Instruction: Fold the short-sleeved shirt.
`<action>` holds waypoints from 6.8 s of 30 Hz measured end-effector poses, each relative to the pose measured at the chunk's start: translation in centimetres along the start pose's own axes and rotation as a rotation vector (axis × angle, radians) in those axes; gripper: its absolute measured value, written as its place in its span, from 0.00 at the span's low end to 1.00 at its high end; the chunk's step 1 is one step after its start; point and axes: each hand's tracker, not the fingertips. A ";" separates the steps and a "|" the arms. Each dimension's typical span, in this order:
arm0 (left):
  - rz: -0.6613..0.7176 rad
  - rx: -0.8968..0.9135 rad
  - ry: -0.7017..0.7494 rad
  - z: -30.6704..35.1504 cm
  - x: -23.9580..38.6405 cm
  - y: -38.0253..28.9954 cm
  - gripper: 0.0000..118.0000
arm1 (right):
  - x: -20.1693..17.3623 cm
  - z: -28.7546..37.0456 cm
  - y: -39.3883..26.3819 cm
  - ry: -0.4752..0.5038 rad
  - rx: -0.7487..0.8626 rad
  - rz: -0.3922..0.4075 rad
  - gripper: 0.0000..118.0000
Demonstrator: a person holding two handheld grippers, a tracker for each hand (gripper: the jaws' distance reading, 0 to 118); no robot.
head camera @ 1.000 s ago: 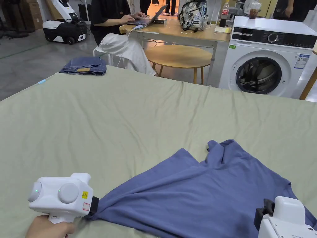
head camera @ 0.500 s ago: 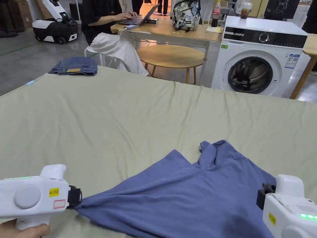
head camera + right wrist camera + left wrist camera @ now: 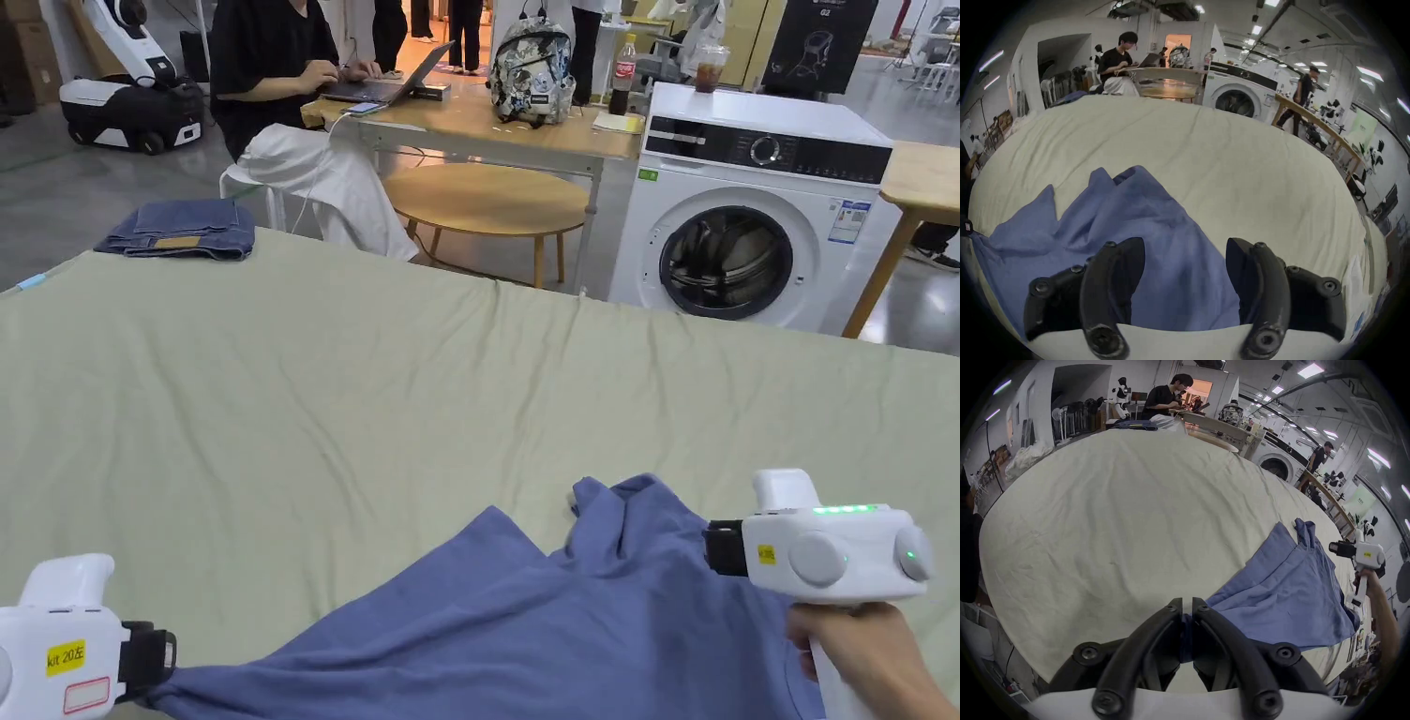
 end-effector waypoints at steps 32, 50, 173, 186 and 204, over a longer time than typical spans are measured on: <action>-0.083 0.197 -0.101 5.0 4.3 3.8 0.01 | 2.1 15.5 2.6 -0.176 0.314 -0.035 0.00; -0.268 0.408 -0.219 11.0 18.5 17.2 0.01 | 10.1 31.6 6.5 -0.402 0.556 -0.165 0.00; -0.354 0.360 -0.114 4.5 13.6 -7.4 0.01 | -4.3 27.9 -21.9 -0.247 0.401 -0.259 0.00; -0.302 0.274 -0.100 4.6 12.2 -7.9 0.00 | -6.4 27.8 -21.1 -0.221 0.385 -0.281 0.00; -0.153 -0.183 0.050 -1.0 4.3 -10.3 0.61 | -7.0 26.0 -23.5 -0.196 0.252 -0.252 0.00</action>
